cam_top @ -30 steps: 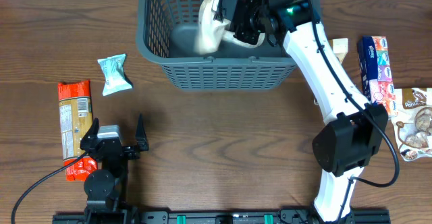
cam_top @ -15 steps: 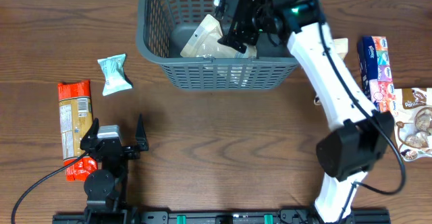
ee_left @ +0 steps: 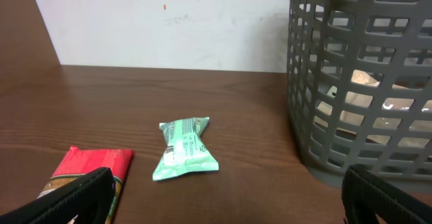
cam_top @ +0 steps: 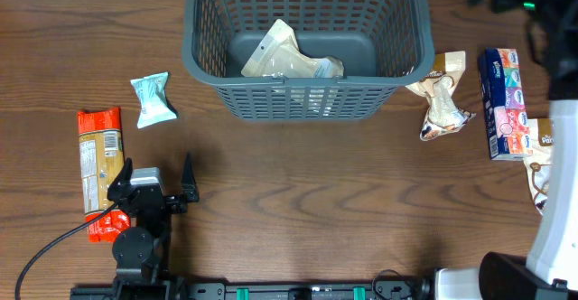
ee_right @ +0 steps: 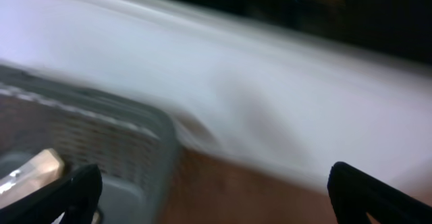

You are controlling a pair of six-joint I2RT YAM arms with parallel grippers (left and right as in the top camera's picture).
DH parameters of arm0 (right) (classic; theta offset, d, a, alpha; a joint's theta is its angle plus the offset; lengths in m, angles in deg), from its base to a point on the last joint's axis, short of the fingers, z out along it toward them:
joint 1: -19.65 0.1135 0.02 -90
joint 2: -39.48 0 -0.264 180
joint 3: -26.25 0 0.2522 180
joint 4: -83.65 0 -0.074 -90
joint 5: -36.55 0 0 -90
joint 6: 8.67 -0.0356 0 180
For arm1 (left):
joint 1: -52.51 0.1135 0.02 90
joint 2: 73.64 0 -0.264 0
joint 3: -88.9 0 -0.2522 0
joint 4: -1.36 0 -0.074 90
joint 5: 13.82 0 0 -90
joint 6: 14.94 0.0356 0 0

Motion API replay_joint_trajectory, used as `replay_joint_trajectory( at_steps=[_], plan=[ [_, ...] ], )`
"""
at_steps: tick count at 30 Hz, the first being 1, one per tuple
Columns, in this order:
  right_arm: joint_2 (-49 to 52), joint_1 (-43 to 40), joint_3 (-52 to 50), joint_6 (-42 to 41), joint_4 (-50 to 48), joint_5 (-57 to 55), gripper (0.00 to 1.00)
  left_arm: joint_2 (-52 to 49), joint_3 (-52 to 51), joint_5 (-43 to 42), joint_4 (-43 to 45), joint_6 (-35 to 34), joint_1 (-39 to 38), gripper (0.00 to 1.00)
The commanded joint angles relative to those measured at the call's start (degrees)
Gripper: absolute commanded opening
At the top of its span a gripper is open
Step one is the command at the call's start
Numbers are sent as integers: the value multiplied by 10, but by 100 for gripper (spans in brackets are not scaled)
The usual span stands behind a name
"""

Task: Pack container
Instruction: 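Move the right gripper back to the brown Pantree pouch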

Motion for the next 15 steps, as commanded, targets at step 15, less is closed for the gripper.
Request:
replay_joint_trajectory(
  at_steps=[15],
  plan=[
    [195, -50, -30, -63, 201, -9, 99, 4, -12, 16, -21, 3, -1, 99]
  ],
)
